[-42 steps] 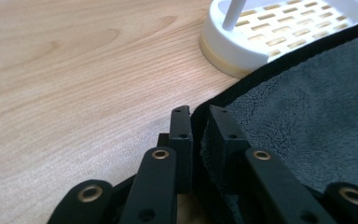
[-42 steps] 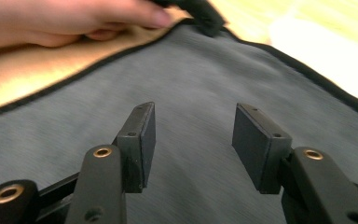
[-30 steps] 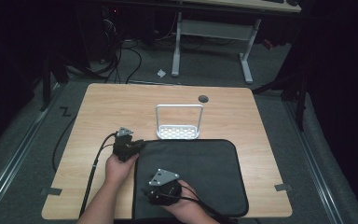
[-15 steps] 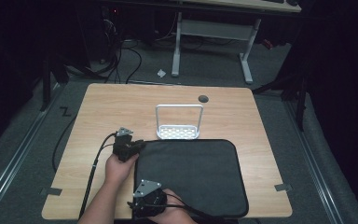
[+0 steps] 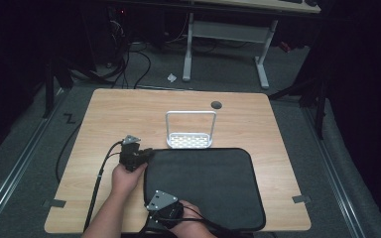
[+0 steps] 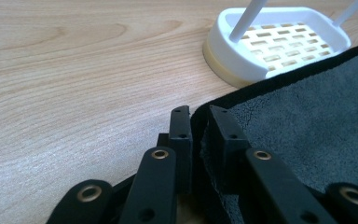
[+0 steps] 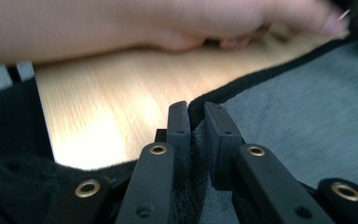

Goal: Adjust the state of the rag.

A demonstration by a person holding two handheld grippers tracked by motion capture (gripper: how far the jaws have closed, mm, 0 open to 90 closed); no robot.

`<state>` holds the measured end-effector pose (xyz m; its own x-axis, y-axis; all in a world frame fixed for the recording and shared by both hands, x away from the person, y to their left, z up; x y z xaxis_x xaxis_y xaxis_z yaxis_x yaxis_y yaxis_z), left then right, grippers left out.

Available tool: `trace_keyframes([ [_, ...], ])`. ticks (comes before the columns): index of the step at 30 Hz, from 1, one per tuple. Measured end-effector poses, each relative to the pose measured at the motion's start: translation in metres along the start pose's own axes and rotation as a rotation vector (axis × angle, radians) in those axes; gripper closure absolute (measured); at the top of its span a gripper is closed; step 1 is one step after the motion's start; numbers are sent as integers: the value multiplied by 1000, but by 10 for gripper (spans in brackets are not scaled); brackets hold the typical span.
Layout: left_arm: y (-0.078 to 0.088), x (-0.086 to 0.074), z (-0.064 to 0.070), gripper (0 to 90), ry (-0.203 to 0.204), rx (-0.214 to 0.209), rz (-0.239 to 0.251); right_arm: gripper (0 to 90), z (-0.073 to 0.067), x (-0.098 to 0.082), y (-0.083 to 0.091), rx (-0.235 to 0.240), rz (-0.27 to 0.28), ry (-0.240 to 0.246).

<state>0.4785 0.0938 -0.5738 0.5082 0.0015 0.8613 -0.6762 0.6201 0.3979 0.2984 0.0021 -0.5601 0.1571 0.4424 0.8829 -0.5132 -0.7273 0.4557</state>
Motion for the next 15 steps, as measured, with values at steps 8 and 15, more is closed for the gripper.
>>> trace_keyframes([
  [8, 8, 6, -7, 814, 100, -37, 54, 817, 2, 20, 7, -16, 84, -3],
  [15, 32, 10, -25, 815, 159, -12, 97, 816, -11, 39, -7, 19, 114, -9],
])
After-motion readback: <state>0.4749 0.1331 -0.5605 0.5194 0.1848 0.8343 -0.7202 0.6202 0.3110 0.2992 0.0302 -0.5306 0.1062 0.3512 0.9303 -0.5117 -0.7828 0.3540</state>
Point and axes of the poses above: each handheld gripper's, and its own axes: y roughly backward along the jaws, x roughly out of its top, z roughly to its right, the point moved 6 cm from there along -y, roughly forward along the jaws, and after that the axes turned 13 degrees about z, right-handed, at the moved point
